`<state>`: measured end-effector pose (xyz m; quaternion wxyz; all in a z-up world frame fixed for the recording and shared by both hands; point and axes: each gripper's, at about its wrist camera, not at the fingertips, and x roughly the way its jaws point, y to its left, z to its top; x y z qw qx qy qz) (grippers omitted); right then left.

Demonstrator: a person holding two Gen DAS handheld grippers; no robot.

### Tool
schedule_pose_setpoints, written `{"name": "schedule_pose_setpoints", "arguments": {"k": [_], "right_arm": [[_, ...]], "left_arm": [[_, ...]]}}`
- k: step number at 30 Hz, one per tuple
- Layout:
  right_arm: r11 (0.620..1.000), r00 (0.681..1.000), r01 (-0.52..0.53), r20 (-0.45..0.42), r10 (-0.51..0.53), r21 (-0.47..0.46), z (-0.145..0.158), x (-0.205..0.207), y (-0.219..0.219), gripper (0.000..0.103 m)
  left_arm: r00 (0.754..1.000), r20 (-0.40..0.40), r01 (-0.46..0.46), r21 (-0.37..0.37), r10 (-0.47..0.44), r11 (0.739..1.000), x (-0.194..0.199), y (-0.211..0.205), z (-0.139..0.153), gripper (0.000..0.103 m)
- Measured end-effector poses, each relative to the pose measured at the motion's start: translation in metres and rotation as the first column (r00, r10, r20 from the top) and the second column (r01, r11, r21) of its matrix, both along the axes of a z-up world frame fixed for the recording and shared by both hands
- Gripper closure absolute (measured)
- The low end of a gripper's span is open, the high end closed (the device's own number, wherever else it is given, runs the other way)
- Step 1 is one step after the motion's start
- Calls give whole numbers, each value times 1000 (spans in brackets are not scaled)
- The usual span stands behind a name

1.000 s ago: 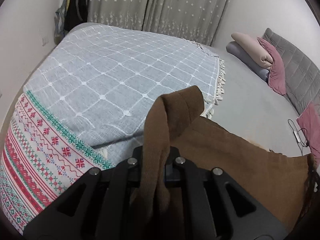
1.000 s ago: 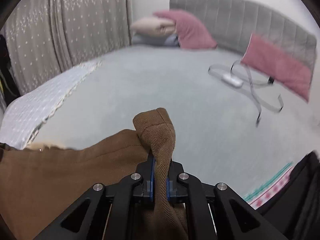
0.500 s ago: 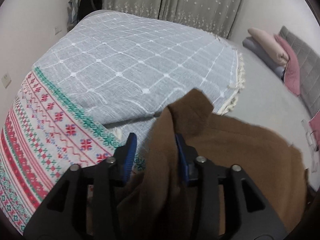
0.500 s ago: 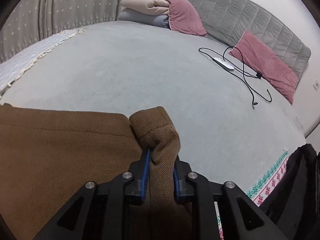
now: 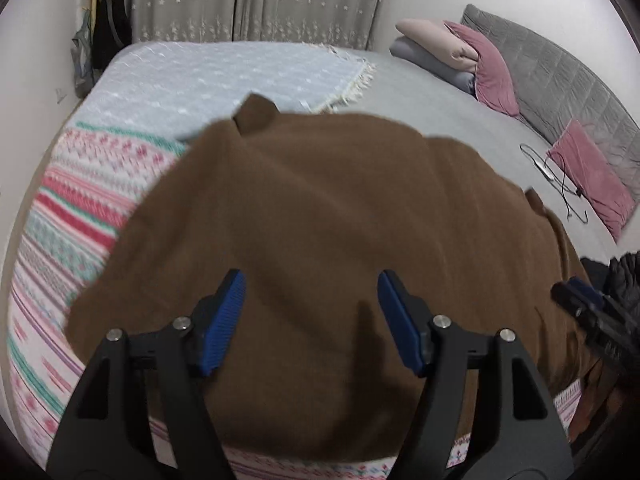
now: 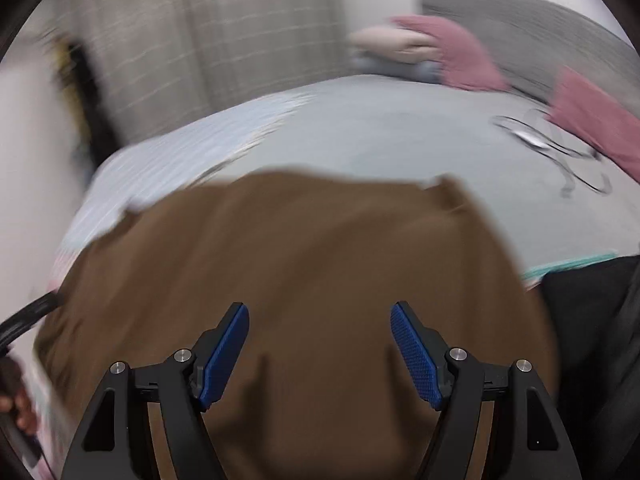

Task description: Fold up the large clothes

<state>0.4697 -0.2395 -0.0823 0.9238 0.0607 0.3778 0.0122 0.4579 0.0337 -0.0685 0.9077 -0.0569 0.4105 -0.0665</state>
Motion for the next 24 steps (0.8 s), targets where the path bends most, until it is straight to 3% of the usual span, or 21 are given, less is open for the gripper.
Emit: {"name": "schedule_pose_setpoints", "arguments": {"k": [2, 5, 8, 10, 12, 16, 19, 24], "right_arm": [[999, 998, -50, -23, 51, 20, -16, -14, 24, 29], [1000, 998, -28, -49, 28, -13, -50, -15, 30, 29], [999, 999, -40, -19, 40, 6, -61, -15, 18, 29], [999, 999, -17, -29, 16, -29, -56, -16, 7, 29], [1000, 999, 20, -32, -20, 6, -48, -24, -12, 24], [963, 967, 244, -39, -250, -113, -50, -42, -55, 24], [970, 969, 239, -47, -241, -47, -59, -49, -82, 25], [963, 971, 236, -12, -239, -127, -66, -46, -79, 24]], "left_arm": [[1000, 12, -26, 113, 25, 993, 2, -12, -17, 34], [999, 35, -45, 185, 39, 982, 3, -9, -34, 32], [999, 34, -46, 186, 40, 982, 8, -1, -34, 32], [998, 39, -51, 184, 45, 982, 8, -1, -36, 32], [997, 52, -61, 205, 51, 977, 6, -4, -39, 31], [997, 54, -63, 200, 54, 978, 9, -3, -41, 31], [997, 57, -64, 208, 53, 976, 9, -3, -42, 31], [997, 58, -63, 204, 52, 977, 7, -3, -43, 31]]}}
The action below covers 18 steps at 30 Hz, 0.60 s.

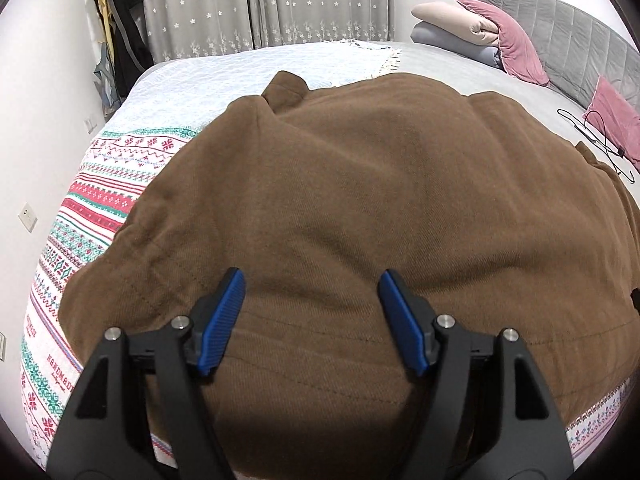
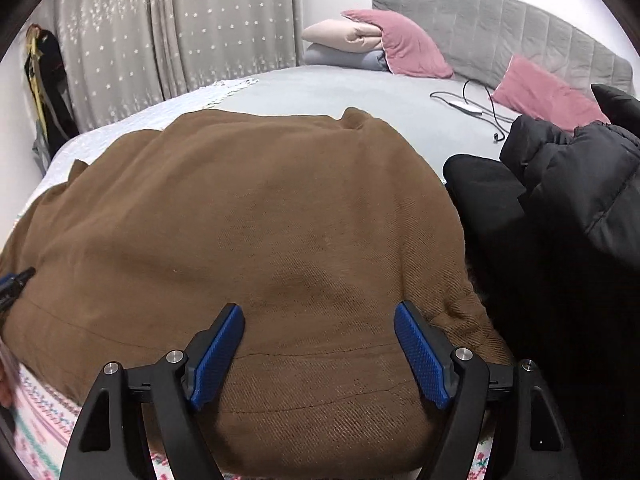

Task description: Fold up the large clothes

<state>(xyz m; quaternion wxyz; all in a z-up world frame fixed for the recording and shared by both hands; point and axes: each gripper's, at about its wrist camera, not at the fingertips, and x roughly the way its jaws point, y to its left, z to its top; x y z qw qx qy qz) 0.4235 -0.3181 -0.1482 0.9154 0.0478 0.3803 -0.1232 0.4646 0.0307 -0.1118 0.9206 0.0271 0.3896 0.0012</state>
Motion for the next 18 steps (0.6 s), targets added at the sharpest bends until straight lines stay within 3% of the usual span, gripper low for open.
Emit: {"name": "schedule_pose_setpoints", "arguments": {"k": [5, 9, 15, 18], "right_arm": [[999, 1000, -18, 16, 17, 48, 1, -5, -9, 24], [1000, 1000, -7, 8, 7, 10, 14, -18, -4, 24], [994, 1000, 4, -1, -4, 113, 24, -26, -16, 24], [992, 1000, 27, -12, -25, 125, 31, -29, -19, 24]], "left_arm": [[1000, -6, 10, -15, -10, 1000, 1, 3, 4, 31], [1000, 6, -8, -10, 8, 1000, 3, 20, 15, 32], [999, -11, -40, 10, 40, 999, 1, 44, 30, 35], [997, -14, -75, 105, 77, 992, -3, 41, 29, 35]]}}
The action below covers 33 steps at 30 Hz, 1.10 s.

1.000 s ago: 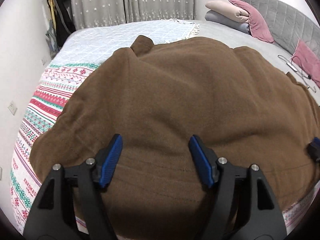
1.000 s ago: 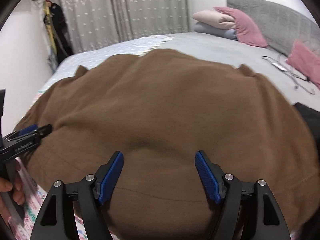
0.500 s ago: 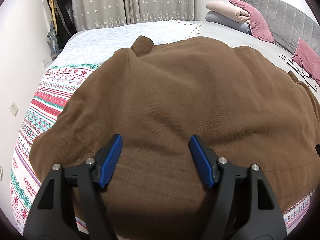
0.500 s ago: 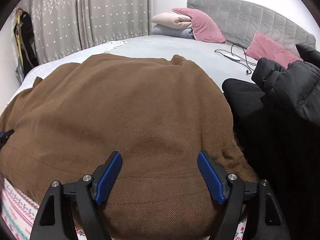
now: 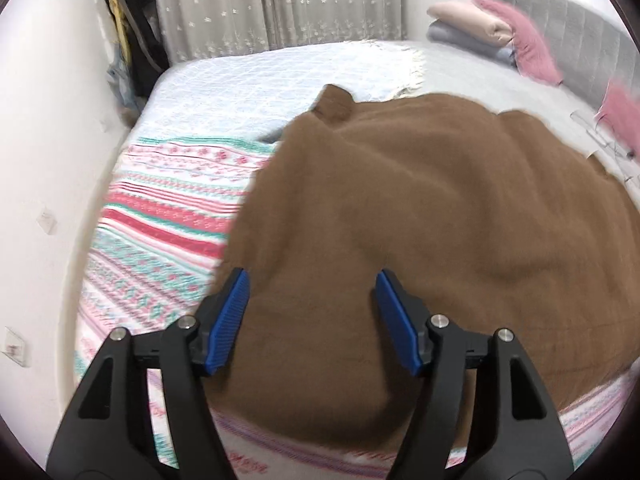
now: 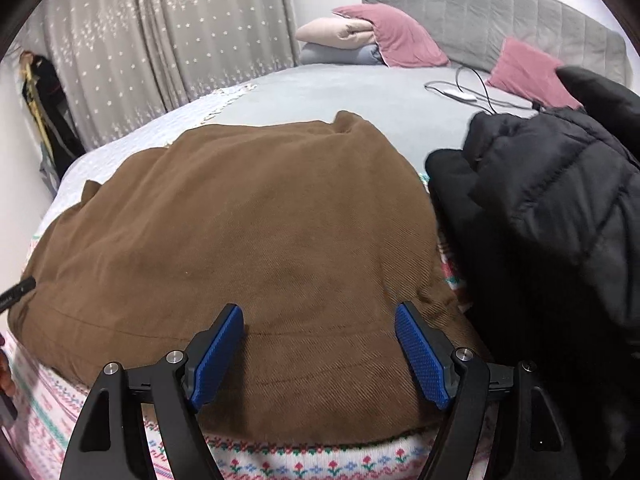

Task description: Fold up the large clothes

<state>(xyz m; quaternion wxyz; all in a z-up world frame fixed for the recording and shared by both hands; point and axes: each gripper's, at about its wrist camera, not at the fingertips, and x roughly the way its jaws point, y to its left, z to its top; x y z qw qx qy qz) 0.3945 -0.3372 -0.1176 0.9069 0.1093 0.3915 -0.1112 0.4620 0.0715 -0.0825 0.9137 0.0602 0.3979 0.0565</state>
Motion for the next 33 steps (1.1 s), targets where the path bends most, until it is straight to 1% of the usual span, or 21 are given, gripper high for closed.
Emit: {"name": "schedule_pose_setpoints", "arguments": {"k": [1, 2, 3, 4, 5, 6, 7, 8, 10, 11, 15, 16, 17, 20, 22, 25, 27, 28, 30, 32, 33], "right_arm": [[1000, 1000, 3, 0, -3, -8, 2, -1, 0, 24], [1000, 1000, 3, 2, -3, -12, 3, -2, -1, 24], [1000, 1000, 2, 2, -2, -6, 3, -3, -3, 24], [1000, 1000, 1, 1, -1, 11, -2, -2, -6, 24], [999, 1000, -3, -10, 3, 38, -11, 1, -10, 24], [999, 1000, -9, -21, 10, 51, -19, 3, -11, 24], [999, 999, -32, -15, 32, 37, -32, 7, -10, 23], [999, 999, -43, -3, 43, 10, -35, 8, -6, 23], [999, 999, -38, -14, 38, -5, -33, 9, -3, 22], [999, 999, -38, -12, 38, -1, -33, 9, -4, 22], [999, 999, -31, 12, 31, 30, -25, 6, -7, 22], [998, 999, -26, 27, 24, 58, -26, 6, -12, 23], [997, 999, -30, 29, 28, 66, -31, 8, -14, 22], [999, 999, -39, 13, 39, 7, -34, 14, -7, 22], [999, 999, -34, 13, 34, -17, -32, 14, -3, 22], [1000, 1000, -13, 20, 13, -19, -23, 11, -1, 22], [1000, 999, 11, 40, -10, -12, -13, 8, -1, 22], [1000, 999, 13, 45, -12, -8, -10, 6, 0, 22], [1000, 999, -2, 40, 2, 3, -8, 7, 2, 22], [999, 999, -16, 39, 14, 49, -7, 7, 1, 22], [996, 999, -21, 41, 18, 81, -7, 6, 0, 22]], "left_arm": [[1000, 7, -26, 48, 25, 999, -1, 0, -1, 35], [999, 2, -32, 57, 32, 998, 0, 4, -2, 33], [999, -12, -41, 51, 42, 998, 2, 9, -4, 30], [998, -33, -57, 33, 58, 998, 4, 16, -9, 27], [996, -61, -71, -11, 71, 997, 7, 25, -16, 20], [994, -73, -80, -49, 76, 996, 8, 32, -21, 16], [993, -86, -90, -97, 82, 991, 8, 39, -26, 15], [991, -100, -100, -142, 87, 985, 9, 45, -28, 15], [989, -120, -109, -182, 88, 977, 10, 50, -28, 15], [988, -123, -110, -185, 88, 977, 10, 52, -27, 15], [990, -116, -101, -156, 83, 983, 9, 51, -25, 15], [989, -119, -105, -160, 86, 981, 9, 53, -25, 14], [988, -128, -111, -172, 90, 979, 10, 54, -25, 14], [986, -133, -123, -189, 98, 974, 10, 61, -22, 14], [987, -130, -116, -173, 94, 978, 9, 60, -18, 14], [989, -116, -103, -125, 88, 987, 7, 51, -2, 15], [995, -75, -75, -92, 68, 993, 2, 38, 12, 15], [998, -50, -46, -75, 43, 996, -2, 26, 20, 15], [999, -29, 20, -39, -21, 999, -10, 0, 29, 15], [994, -17, 112, 1, -112, 994, -21, -37, 32, 15], [986, -18, 169, 19, -169, 985, -28, -59, 31, 15]]}}
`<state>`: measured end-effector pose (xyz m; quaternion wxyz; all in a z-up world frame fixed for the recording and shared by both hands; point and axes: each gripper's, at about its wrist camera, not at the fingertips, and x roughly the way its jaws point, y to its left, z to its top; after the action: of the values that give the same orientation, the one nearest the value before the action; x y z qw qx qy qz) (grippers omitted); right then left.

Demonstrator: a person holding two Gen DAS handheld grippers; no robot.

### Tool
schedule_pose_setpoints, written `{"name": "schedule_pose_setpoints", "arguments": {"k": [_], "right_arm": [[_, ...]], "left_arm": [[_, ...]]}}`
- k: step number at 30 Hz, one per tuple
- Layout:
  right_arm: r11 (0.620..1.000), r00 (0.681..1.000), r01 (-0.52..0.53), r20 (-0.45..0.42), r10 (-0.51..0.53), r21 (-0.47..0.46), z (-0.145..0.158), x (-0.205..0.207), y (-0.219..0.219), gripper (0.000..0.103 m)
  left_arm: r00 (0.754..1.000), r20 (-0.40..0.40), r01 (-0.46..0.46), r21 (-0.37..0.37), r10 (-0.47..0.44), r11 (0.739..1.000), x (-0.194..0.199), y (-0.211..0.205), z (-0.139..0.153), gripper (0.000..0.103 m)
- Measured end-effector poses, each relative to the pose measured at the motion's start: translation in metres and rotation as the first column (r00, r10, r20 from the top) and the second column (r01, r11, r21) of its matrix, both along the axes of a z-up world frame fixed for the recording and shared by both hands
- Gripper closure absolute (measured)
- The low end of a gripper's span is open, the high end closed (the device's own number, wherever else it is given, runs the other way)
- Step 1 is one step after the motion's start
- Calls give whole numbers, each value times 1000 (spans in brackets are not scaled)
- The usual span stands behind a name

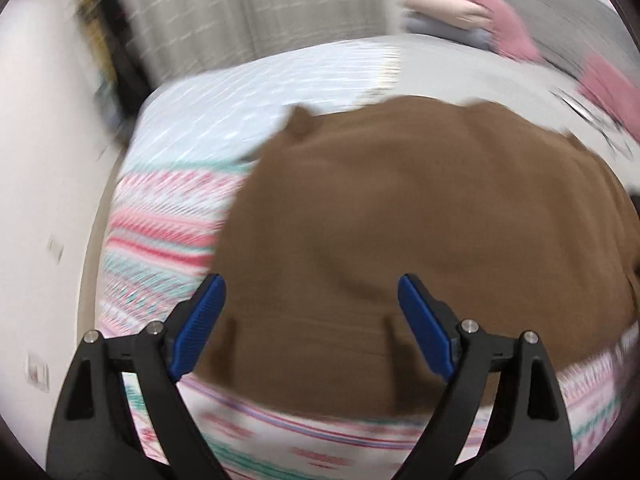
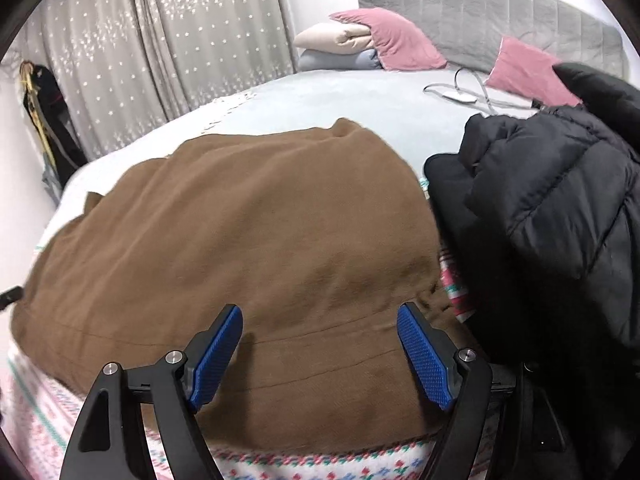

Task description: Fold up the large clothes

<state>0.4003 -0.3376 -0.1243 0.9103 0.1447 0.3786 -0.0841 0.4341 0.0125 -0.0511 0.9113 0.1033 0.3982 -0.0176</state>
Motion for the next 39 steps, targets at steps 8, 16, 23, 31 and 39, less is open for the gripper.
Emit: {"name": "schedule_pose_setpoints", "arguments": {"k": [8, 16, 23, 31, 39], "right_arm": [[1000, 999, -13, -41, 12, -19, -4, 4, 5, 22], [993, 997, -45, -68, 38, -108, -15, 11, 20, 13], [995, 997, -50, -57, 45, -83, -16, 7, 14, 13], [996, 998, -51, -50, 48, -67, -15, 5, 13, 12], [997, 998, -38, -46, 35, -60, -15, 6, 14, 11]], "left_arm": [[965, -14, 259, 232, -263, 938, -44, -138, -38, 14], [965, -170, 216, 87, -199, 973, 19, -131, -47, 0], [973, -189, 170, 190, -134, 967, 76, -159, -40, 0], [996, -86, 38, 365, -7, 930, 157, -192, -41, 0], [991, -86, -69, 335, 103, 940, 228, -197, -47, 0]]}}
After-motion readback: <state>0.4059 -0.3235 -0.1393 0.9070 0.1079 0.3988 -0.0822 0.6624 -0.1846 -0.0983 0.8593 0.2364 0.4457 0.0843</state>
